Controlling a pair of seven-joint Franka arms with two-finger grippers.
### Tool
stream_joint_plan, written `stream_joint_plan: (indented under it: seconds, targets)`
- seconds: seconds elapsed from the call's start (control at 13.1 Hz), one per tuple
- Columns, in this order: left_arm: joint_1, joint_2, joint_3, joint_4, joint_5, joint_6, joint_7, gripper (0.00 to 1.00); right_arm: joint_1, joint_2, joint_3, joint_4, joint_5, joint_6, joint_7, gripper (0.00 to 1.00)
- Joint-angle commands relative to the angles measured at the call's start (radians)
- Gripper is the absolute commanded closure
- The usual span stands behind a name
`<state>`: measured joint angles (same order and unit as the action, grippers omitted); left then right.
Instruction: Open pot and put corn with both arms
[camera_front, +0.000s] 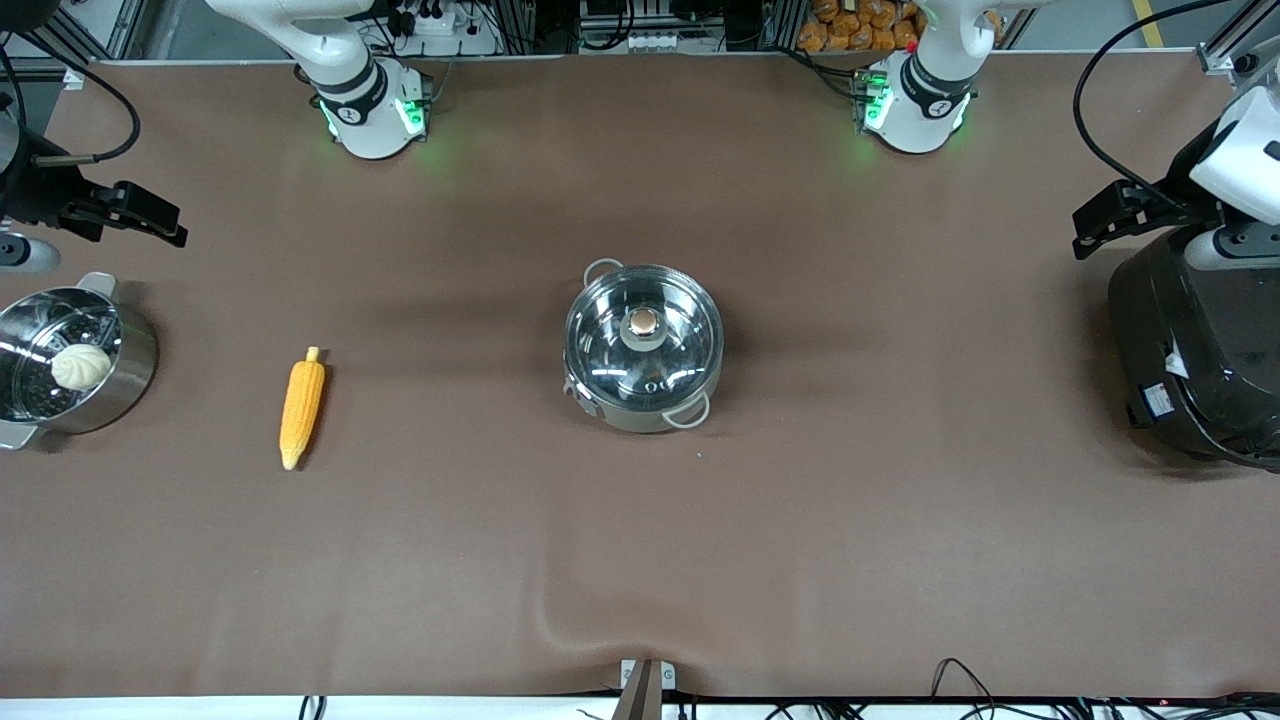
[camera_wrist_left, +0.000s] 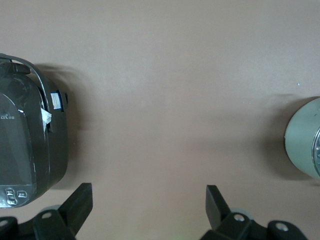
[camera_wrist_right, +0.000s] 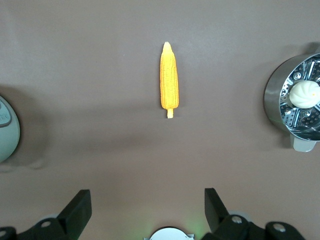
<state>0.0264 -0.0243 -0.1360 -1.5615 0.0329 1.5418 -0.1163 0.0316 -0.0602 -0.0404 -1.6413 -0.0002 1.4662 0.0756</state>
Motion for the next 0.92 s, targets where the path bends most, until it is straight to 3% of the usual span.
stream_joint_plan:
  seconds: [0.0, 0.31, 0.46, 0.84]
  targets:
    - [0.007, -0.017, -0.005, -0.014, -0.027, -0.005, 0.015, 0.0, -0.019, -0.021, 0.02, -0.005, -0.015, -0.009, 0.013, 0.0]
    - [-0.009, 0.02, -0.008, -0.012, -0.025, -0.002, 0.017, 0.0, -0.019, -0.02, 0.02, -0.005, -0.017, -0.004, 0.016, 0.0]
    - [-0.049, 0.062, -0.028, -0.014, -0.03, 0.064, 0.003, 0.0, -0.018, -0.02, 0.02, -0.005, -0.011, 0.002, 0.016, 0.0]
    - [-0.254, 0.249, -0.062, 0.055, -0.034, 0.153, -0.41, 0.0, 0.001, -0.006, 0.02, -0.069, -0.052, 0.185, 0.007, 0.0]
